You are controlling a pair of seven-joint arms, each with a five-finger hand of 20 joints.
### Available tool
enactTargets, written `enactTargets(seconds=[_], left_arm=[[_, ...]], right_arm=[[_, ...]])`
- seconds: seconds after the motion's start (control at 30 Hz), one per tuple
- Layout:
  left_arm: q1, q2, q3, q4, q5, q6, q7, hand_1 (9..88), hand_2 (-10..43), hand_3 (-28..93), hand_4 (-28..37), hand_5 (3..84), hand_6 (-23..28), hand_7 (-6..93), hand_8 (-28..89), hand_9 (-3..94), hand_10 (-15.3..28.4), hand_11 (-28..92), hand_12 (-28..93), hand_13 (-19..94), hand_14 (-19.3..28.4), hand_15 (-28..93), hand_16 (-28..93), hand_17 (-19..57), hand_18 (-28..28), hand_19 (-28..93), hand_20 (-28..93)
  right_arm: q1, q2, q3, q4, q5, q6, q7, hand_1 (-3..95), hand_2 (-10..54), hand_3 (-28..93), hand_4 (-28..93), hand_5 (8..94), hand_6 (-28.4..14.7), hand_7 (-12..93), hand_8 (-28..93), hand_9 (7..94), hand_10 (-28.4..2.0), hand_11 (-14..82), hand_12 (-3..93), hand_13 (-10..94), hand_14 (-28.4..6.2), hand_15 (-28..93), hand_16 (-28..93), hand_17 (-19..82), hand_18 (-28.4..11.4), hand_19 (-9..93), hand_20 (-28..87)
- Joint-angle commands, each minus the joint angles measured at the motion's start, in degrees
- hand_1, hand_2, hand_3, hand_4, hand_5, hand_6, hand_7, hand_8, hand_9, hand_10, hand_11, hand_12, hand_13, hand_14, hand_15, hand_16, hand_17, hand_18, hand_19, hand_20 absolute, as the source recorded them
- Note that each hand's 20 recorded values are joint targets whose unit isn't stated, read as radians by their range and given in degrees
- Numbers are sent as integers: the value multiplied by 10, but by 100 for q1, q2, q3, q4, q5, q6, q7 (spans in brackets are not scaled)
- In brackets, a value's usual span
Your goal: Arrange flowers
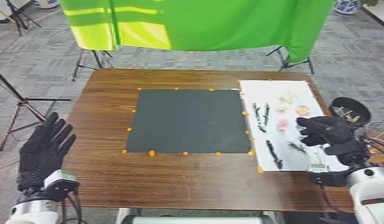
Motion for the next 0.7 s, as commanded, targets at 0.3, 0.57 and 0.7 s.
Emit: enactTargets(seconds=[0.3,0.57,0.7], left_arm=[[77,-47,18,-27,-89,25,1,281,148,687,-283,360,88,87,-70,250,149,195,72,183,144,275,-73,-68,144,346,82],[50,-26,51,-11,-224,27,13,281,148,689,-283,364,90,92,-69,257,153,204,83,197,155,312,-69,-69,146,350,85],[15,-14,42,3,-214,3,-20,281,150,686,-283,371,92,96,-69,268,154,217,91,204,160,330,-67,-70,148,354,86]], right_arm=[[718,785,-644,-271,-2355,-1773,1237,157,-38,751,-250,613,-34,308,-130,677,-171,243,208,619,-148,433,212,291,-200,618,289],[1131,1009,-1263,-235,-3398,-3318,1697,154,-88,713,-254,636,-33,325,-130,694,-175,245,218,634,-149,445,217,296,-208,648,278],[1533,1030,-1725,-58,-3348,-3670,1936,123,-95,695,-245,654,-37,319,-116,698,-181,233,221,636,-153,444,220,296,-212,654,272]])
